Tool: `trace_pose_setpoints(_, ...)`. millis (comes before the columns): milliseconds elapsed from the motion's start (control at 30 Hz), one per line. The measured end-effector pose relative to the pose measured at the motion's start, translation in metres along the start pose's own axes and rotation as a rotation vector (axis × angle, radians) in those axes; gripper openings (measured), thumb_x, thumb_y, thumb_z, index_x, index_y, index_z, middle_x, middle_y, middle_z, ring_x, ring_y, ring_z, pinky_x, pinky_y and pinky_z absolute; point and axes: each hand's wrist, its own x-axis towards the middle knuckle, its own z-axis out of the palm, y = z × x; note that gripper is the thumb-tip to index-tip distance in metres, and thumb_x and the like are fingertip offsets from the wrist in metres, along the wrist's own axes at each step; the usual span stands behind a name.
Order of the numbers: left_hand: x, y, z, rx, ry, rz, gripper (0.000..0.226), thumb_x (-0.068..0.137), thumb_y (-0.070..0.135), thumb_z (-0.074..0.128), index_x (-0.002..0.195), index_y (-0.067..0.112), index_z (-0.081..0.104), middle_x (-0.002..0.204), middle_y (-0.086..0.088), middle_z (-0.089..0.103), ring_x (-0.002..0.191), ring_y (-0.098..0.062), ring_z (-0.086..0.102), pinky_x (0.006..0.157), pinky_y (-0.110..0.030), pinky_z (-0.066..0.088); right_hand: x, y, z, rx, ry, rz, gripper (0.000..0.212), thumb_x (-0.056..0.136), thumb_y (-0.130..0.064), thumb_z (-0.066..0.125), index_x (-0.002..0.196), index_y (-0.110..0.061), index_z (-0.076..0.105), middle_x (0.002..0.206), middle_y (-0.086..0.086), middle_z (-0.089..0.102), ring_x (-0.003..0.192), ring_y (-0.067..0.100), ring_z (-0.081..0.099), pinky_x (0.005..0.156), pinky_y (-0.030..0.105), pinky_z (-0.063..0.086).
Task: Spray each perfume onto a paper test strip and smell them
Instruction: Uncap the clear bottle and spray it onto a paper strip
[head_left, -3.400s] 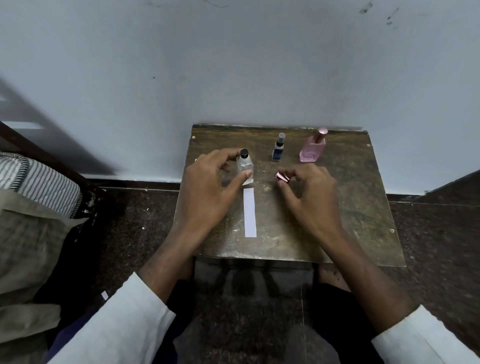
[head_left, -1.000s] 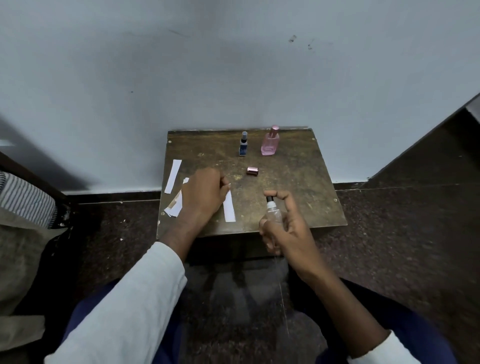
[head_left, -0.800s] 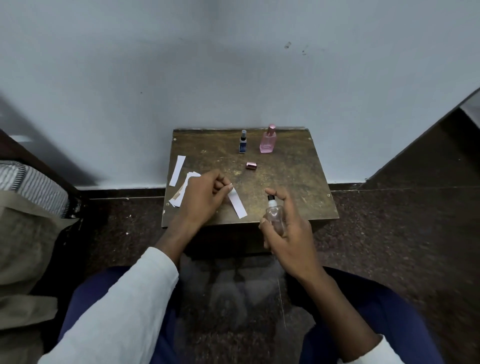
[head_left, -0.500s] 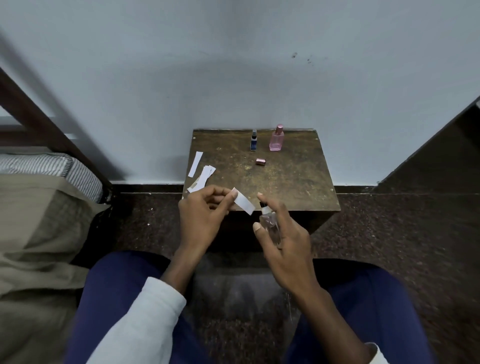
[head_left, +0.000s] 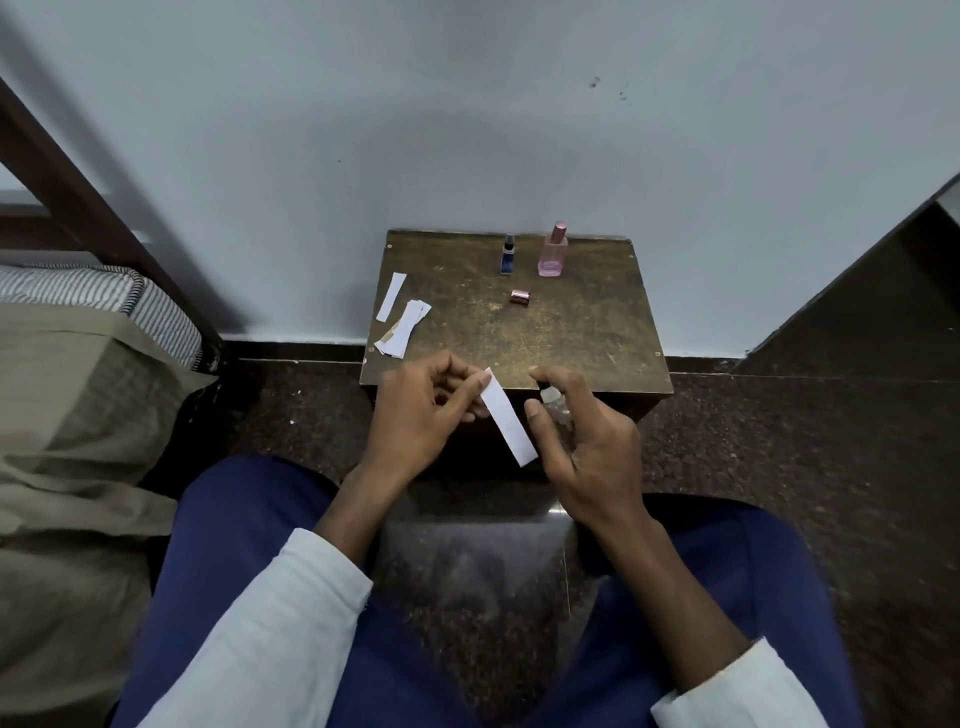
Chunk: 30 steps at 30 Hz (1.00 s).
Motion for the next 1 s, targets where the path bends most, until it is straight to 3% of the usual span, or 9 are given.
trace_pose_setpoints(100,0.004,-0.003,-0.003,0.000,0.015,-0.022,0.013,0.099,0.022,0.078,0.099,0.009,0.078,0.081,0.000,0.081,0.072,-0.013,0.081,0.072,-0.042,0.069,0.005,0.000,0.003,0.007,-0.012,-0.039,0.028,0.107,-0.033,0.053,0.130,-0.022,0.065,0.069,-0.027,0.043,0.064,-0.007,0.050,0.060,0.008,0.031)
trace_pose_setpoints(300,0.008,-0.006,-0.008,0.047,0.076,0.024,0.014,0.099,0.024,0.078,0.097,0.010,0.079,0.077,0.001,0.080,0.066,-0.011,0.079,0.066,-0.035,0.068,0.010,0.004,0.009,0.042,0.004,-0.104,0.025,0.105,-0.015,0.059,0.127,-0.007,0.068,0.080,-0.033,0.042,0.072,-0.017,0.050,0.067,0.001,0.031)
trace_pose_setpoints(400,0.008,-0.007,-0.009,0.072,0.088,0.048,0.014,0.099,0.026,0.079,0.097,0.012,0.079,0.077,0.004,0.079,0.063,-0.010,0.077,0.063,-0.033,0.067,0.008,0.006,0.013,0.032,0.001,-0.115,0.025,0.104,-0.012,0.061,0.127,-0.007,0.068,0.080,-0.022,0.049,0.072,-0.016,0.050,0.068,0.002,0.032)
trace_pose_setpoints(600,0.006,-0.007,-0.011,0.102,0.098,0.083,0.016,0.099,0.028,0.079,0.096,0.012,0.079,0.076,0.006,0.078,0.061,-0.008,0.076,0.061,-0.029,0.065,0.007,0.004,0.016,0.039,-0.001,-0.131,0.025,0.105,-0.014,0.060,0.127,-0.006,0.068,0.079,-0.020,0.048,0.070,-0.015,0.049,0.068,0.003,0.032)
trace_pose_setpoints(733,0.006,-0.007,-0.012,0.109,0.107,0.089,0.016,0.099,0.028,0.078,0.096,0.012,0.078,0.077,0.005,0.078,0.061,-0.007,0.076,0.060,-0.028,0.064,0.007,0.006,0.017,0.042,0.003,-0.141,0.025,0.104,-0.014,0.060,0.125,-0.005,0.069,0.080,-0.034,0.039,0.069,-0.015,0.049,0.067,0.003,0.032)
trace_pose_setpoints(1000,0.005,-0.005,-0.012,0.132,0.107,0.097,0.016,0.100,0.028,0.078,0.096,0.012,0.078,0.077,0.005,0.078,0.062,-0.007,0.076,0.059,-0.026,0.064,0.008,0.005,0.015,0.065,0.022,-0.131,0.022,0.104,-0.014,0.059,0.119,-0.002,0.070,0.080,-0.035,0.040,0.067,-0.017,0.050,0.066,0.002,0.032)
